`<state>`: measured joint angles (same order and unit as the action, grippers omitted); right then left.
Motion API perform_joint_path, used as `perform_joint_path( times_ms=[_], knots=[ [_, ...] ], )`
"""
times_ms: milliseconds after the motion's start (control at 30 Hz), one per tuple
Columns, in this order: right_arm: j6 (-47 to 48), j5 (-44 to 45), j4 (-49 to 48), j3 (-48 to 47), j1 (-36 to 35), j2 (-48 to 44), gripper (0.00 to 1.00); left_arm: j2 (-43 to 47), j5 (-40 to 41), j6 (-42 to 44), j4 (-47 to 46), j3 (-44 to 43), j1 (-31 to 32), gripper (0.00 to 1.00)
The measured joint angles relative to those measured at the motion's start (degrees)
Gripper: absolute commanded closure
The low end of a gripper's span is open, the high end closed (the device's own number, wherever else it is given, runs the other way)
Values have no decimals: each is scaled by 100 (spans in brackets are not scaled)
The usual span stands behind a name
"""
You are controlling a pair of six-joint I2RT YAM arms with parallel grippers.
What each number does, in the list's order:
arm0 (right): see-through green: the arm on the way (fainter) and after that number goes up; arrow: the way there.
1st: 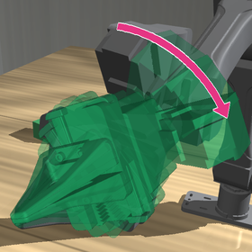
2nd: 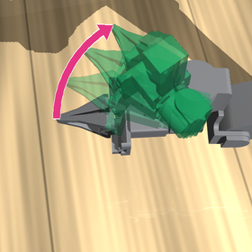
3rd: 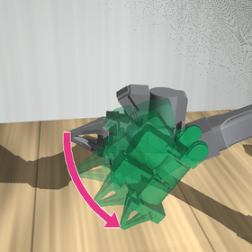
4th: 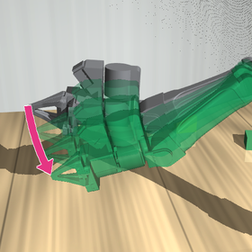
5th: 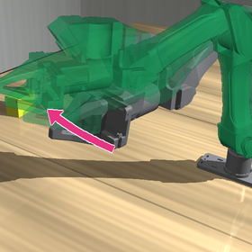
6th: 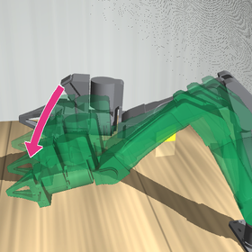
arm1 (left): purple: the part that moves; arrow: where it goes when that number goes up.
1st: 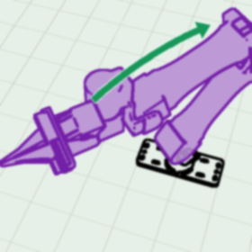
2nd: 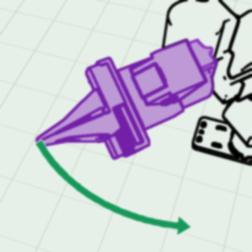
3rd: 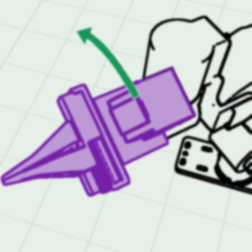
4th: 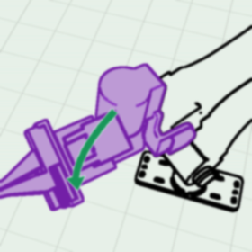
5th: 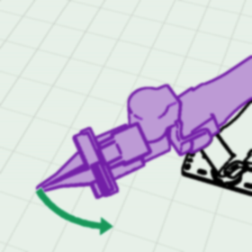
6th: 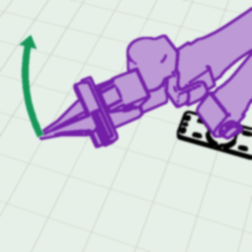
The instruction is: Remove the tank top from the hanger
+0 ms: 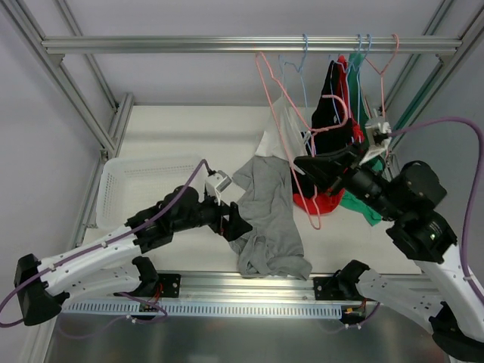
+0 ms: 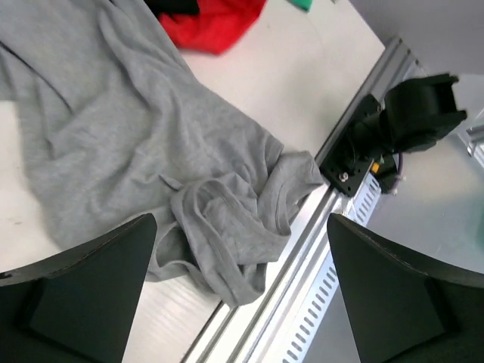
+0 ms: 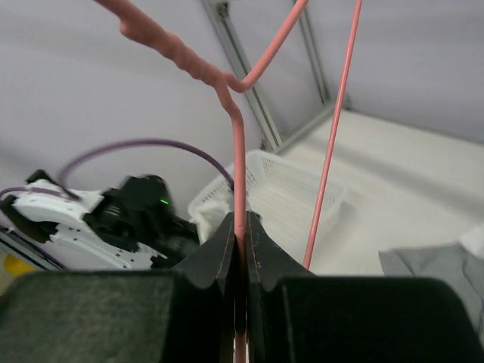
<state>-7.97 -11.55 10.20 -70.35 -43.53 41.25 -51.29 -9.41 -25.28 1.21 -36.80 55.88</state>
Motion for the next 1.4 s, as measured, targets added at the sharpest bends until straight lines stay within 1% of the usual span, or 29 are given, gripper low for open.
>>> perform_joint_path(
  times_ms=[100, 233, 367, 567, 700, 867, 1000, 1233, 1267, 1300, 1333, 1367, 1400],
  knots=[
    [-157, 422, 647, -197, -46, 527, 100, 483, 400, 133, 562, -483, 2, 1],
    [-195, 953, 1169, -485, -157, 1386, 100, 1296, 850, 247, 1102, -911, 2, 1],
    [-4, 1585, 1611, -1276, -282, 2411, 100, 1858, 1370, 304, 1735, -1198, 2, 1],
    [243, 2190, 1777, -3143, -208, 3941, 100, 1856, 2052, 426, 2791, -1364, 2, 1],
    [138, 2170, 1794, -4347, 59, 4944, 100, 1722, 2186, 468, 3314, -1558, 2, 1],
    [-61, 2120, 1875, -5477, 267, 6072, 100, 1862, 2376, 520, 3657, -1611, 0, 1],
    [-262, 2118, 1886, -5753, 297, 6553, 100, 2044, 2522, 527, 3781, -1609, 0, 1],
    [-697, 1928, 1998, -5654, 424, 6773, 100, 2129, 2562, 529, 3860, -1585, 2, 1],
    [-754, 1880, 1996, -5630, 424, 6771, 98, 2120, 2559, 529, 3860, -1585, 2, 1],
    [-800, 1843, 1965, -5591, 420, 6769, 81, 2103, 2559, 525, 3858, -1587, 2, 1],
    [-850, 1799, 1923, -5528, 411, 6754, 68, 2079, 2559, 520, 3858, -1587, 2, 1],
    [-905, 1762, 1893, -5464, 402, 6738, 59, 2024, 2559, 511, 3858, -1593, 2, 1],
    [-942, 1705, 1873, -5375, 400, 6710, 48, 1932, 2557, 505, 3858, -1615, 2, 1]
  ],
)
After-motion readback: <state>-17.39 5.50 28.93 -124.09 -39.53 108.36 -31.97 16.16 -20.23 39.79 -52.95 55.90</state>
